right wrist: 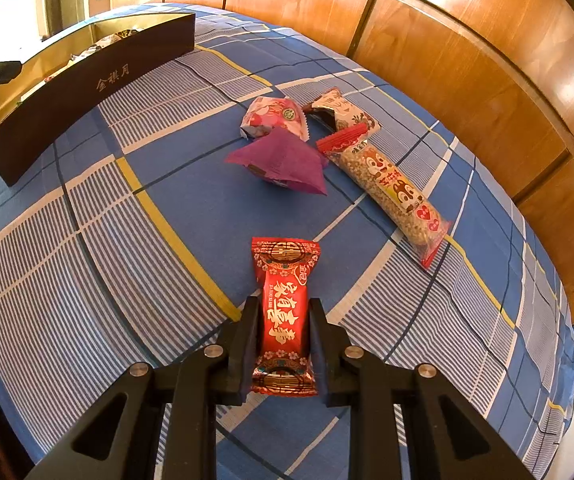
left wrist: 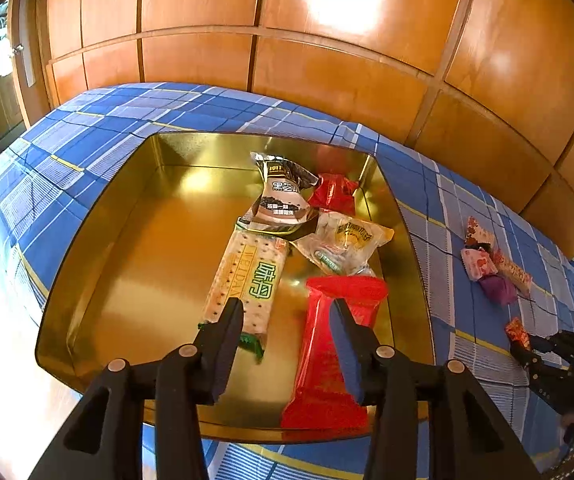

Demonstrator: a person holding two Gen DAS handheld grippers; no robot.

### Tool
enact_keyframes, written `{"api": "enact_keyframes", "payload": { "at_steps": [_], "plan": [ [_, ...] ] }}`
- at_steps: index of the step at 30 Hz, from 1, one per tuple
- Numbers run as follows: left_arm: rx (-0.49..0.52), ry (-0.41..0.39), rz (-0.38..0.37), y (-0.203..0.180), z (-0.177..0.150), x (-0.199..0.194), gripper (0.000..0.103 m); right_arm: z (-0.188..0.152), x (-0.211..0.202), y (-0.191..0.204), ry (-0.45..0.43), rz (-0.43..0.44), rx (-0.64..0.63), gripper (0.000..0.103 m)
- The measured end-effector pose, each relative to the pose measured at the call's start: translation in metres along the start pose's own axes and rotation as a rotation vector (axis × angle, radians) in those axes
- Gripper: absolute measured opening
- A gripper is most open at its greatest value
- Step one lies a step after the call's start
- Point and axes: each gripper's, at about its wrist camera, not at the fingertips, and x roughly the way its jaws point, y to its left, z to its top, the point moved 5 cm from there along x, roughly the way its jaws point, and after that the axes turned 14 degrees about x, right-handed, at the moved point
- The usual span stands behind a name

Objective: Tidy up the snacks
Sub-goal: 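Carry the red bar in the right gripper toward the gold tray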

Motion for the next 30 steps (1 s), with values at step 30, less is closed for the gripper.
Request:
{"api": "enact_keyframes", "payload": {
  "at_steps": [30],
  "plan": [
    [-0.009,-0.212,0.380,0.070,0.006,-0.067,0.055,0.002,0.002,-0.004,-0.013,-0.006,0.069,0.023]
  ]
}}
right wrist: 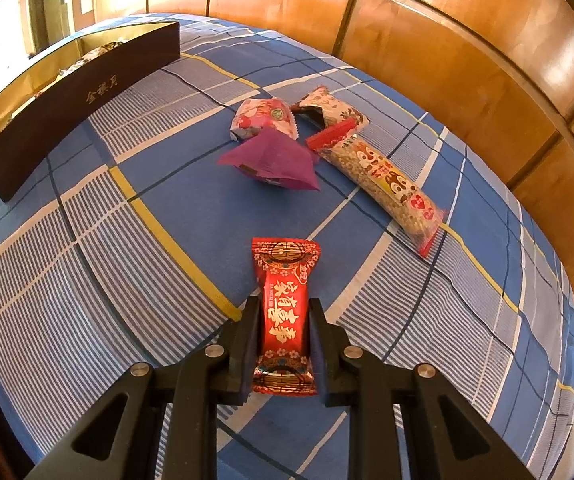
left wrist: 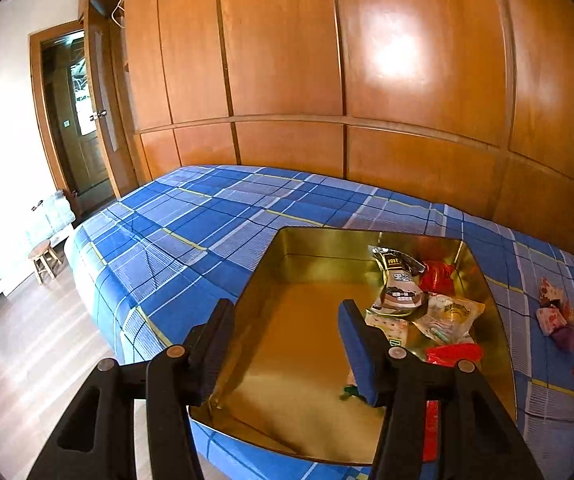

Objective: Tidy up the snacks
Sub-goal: 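Carry the red bar in the right gripper toward the gold tray, then lower the red bar into the gold tray and open the right gripper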

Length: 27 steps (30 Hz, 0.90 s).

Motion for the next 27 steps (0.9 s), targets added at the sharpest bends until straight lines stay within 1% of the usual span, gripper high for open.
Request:
{"api": "enact_keyframes", "payload": {
  "at_steps": [1,4,6,11,13,14,16,18,20,22,23,27],
  "plan": [
    [-0.001,0.000,-0.004,0.000,-0.001,-0.001,0.055,0.001,0.000,0.000,0.001,-0.004,0.004,0.023],
    [-0.003,-0.004,-0.053,-0.004,-0.003,-0.003,0.055,0.001,0.001,0.002,0.009,-0.028,0.011,0.023],
    [0.011,-0.011,-0.065,-0.009,-0.003,-0.004,0.055,0.001,0.001,0.005,0.010,-0.049,0.014,0.023],
    [0.036,-0.022,-0.122,-0.024,-0.003,-0.008,0.055,0.003,0.001,0.008,0.024,-0.105,0.039,0.022],
    [0.051,-0.030,-0.146,-0.030,-0.002,-0.011,0.055,0.006,0.001,0.009,0.042,-0.125,0.066,0.021],
    [0.056,-0.034,-0.161,-0.033,-0.002,-0.012,0.055,0.007,0.000,0.008,0.048,-0.120,0.080,0.021],
    [0.062,-0.042,-0.172,-0.036,-0.001,-0.014,0.055,0.012,-0.004,0.011,0.055,-0.069,0.137,0.021],
    [0.073,-0.049,-0.177,-0.039,0.000,-0.016,0.055,0.021,-0.011,0.018,0.037,-0.044,0.159,0.021],
    [0.070,-0.048,-0.182,-0.039,-0.001,-0.015,0.055,0.031,-0.019,0.029,0.018,0.010,0.173,0.021],
    [0.065,-0.044,-0.184,-0.039,-0.002,-0.015,0.055,0.044,-0.030,0.047,-0.006,0.069,0.166,0.021],
    [0.063,-0.043,-0.184,-0.038,-0.002,-0.015,0.055,0.048,-0.033,0.054,-0.014,0.084,0.159,0.021],
    [0.049,-0.036,-0.182,-0.034,-0.004,-0.013,0.055,0.072,-0.047,0.097,-0.046,0.195,0.119,0.021]
  ]
}}
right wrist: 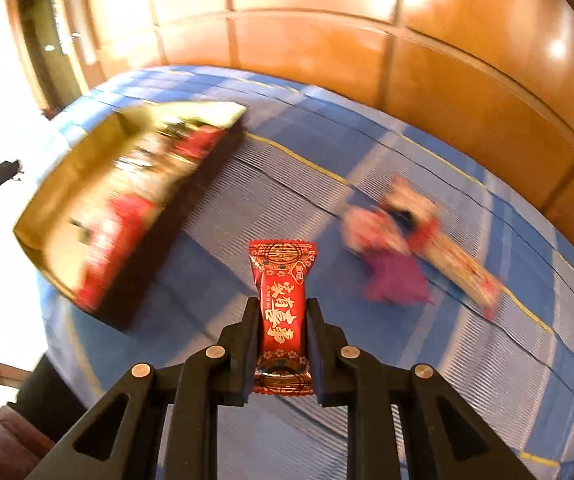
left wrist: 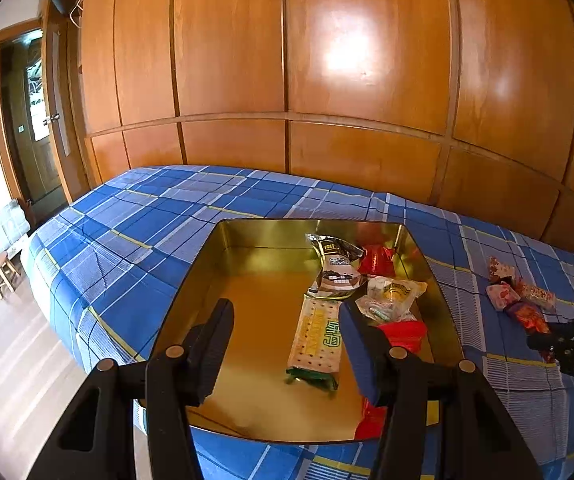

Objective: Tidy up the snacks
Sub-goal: 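Lower the red bar into the gold tray and open the right gripper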

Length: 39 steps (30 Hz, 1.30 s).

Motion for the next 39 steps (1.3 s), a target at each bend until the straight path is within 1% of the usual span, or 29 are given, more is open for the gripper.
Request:
{"api": "enact_keyframes", "payload": {
  "at_steps": [3,7,10,12,16,18,19,20,21,23,25,27,28,30,32,39],
  "plan": [
    [-0.025,0.006,0.005,0.008,-0.002,0.002,0.055,0.011,0.000,0.038,0.002,0.095,-0.016,0.021],
    [-0.087,0.018,0.048,0.036,-0.007,0.005,0.055,0.024,0.006,0.086,0.020,0.207,-0.033,0.021],
    [-0.129,0.029,0.097,0.060,-0.014,0.005,0.055,0.031,0.017,0.118,0.043,0.266,-0.042,0.021],
    [-0.159,0.046,0.124,0.075,-0.021,0.006,0.055,0.032,0.025,0.138,0.056,0.288,-0.059,0.022],
    [-0.191,0.073,0.138,0.089,-0.033,0.009,0.055,0.028,0.048,0.168,0.101,0.303,-0.096,0.024],
    [-0.191,0.084,0.132,0.088,-0.037,0.010,0.055,0.025,0.066,0.174,0.132,0.279,-0.097,0.024],
    [-0.189,0.086,0.128,0.087,-0.037,0.011,0.055,0.022,0.075,0.176,0.155,0.282,-0.103,0.024],
    [-0.187,0.087,0.123,0.085,-0.037,0.012,0.055,0.019,0.078,0.177,0.171,0.284,-0.109,0.026],
    [-0.180,0.089,0.118,0.082,-0.038,0.013,0.055,0.014,0.086,0.176,0.194,0.265,-0.113,0.028],
    [-0.173,0.096,0.106,0.078,-0.038,0.016,0.055,0.008,0.093,0.175,0.215,0.251,-0.114,0.029],
    [-0.166,0.096,0.098,0.074,-0.038,0.018,0.055,0.003,0.096,0.171,0.206,0.229,-0.120,0.029],
    [-0.152,0.097,0.088,0.069,-0.037,0.019,0.055,0.002,0.095,0.167,0.201,0.230,-0.113,0.029],
    [-0.149,0.096,0.084,0.068,-0.037,0.019,0.055,0.003,0.095,0.164,0.196,0.221,-0.107,0.027],
    [-0.140,0.098,0.072,0.063,-0.036,0.019,0.055,0.005,0.092,0.161,0.183,0.211,-0.109,0.026],
    [-0.130,0.098,0.060,0.057,-0.035,0.019,0.055,0.005,0.089,0.159,0.183,0.217,-0.102,0.028],
    [-0.101,0.089,0.032,0.045,-0.032,0.016,0.057,0.004,0.073,0.154,0.144,0.228,-0.089,0.028]
  ]
}}
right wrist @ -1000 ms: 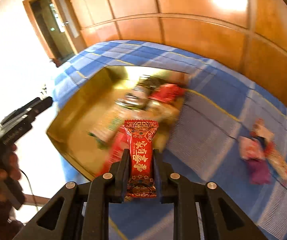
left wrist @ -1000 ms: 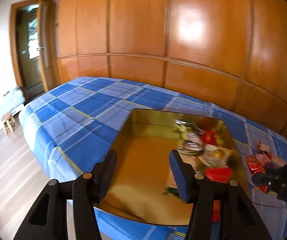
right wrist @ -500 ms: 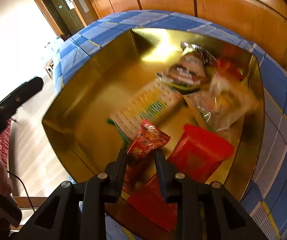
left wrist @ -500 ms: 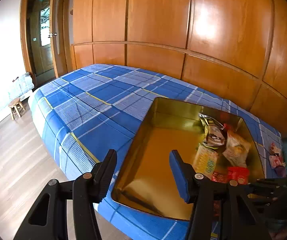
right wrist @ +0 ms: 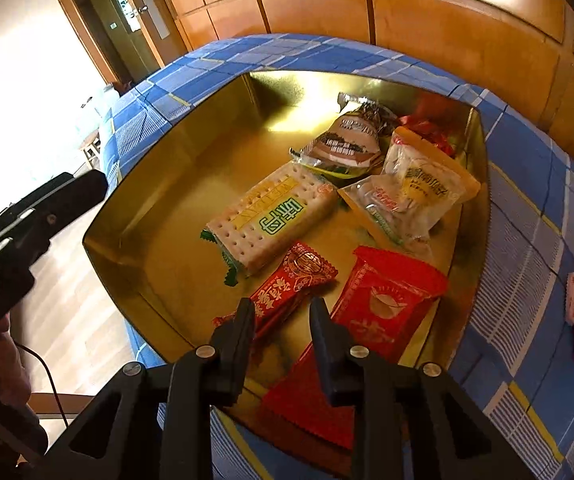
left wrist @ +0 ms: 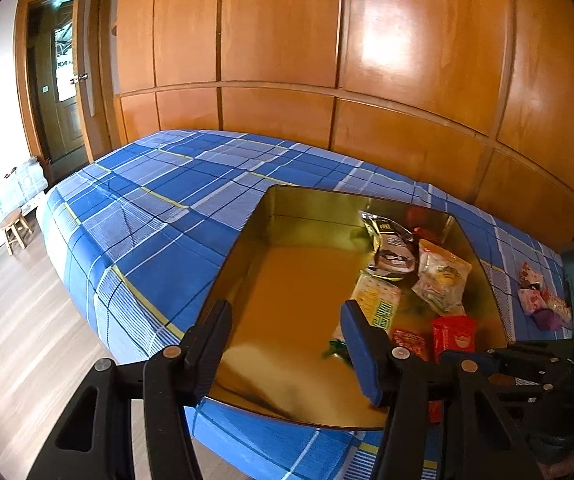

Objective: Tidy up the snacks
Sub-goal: 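Lower the red bar into the gold tray and open the right gripper, then move both tools back toward the remaining snacks on the bed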

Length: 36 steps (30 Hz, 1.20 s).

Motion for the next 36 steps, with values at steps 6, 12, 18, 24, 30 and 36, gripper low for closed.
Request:
{"api": "enact_keyframes", "payload": {
  "at_steps": [6,12,18,24,30,36],
  "plan": [
    [0.019,0.000,-0.013,-0.009,0.000,-0.001,0.058,0.000,-0.019,0.001,-0.074,-0.023,-0.023,0.028],
    [0.037,-0.003,-0.022,-0.016,0.000,-0.005,0.058,-0.002,-0.036,0.000,-0.126,-0.048,-0.039,0.028],
    [0.057,-0.002,-0.031,-0.023,0.001,-0.006,0.058,-0.005,-0.049,-0.008,-0.160,-0.071,-0.040,0.029],
    [0.082,-0.005,-0.039,-0.031,0.002,-0.008,0.058,-0.003,-0.062,-0.022,-0.186,-0.089,-0.027,0.029],
    [0.106,-0.004,-0.049,-0.041,0.004,-0.009,0.058,-0.001,-0.080,-0.048,-0.221,-0.127,-0.006,0.029],
    [0.139,-0.004,-0.063,-0.055,0.006,-0.010,0.058,-0.002,-0.099,-0.089,-0.237,-0.206,0.015,0.029]
  ]
}}
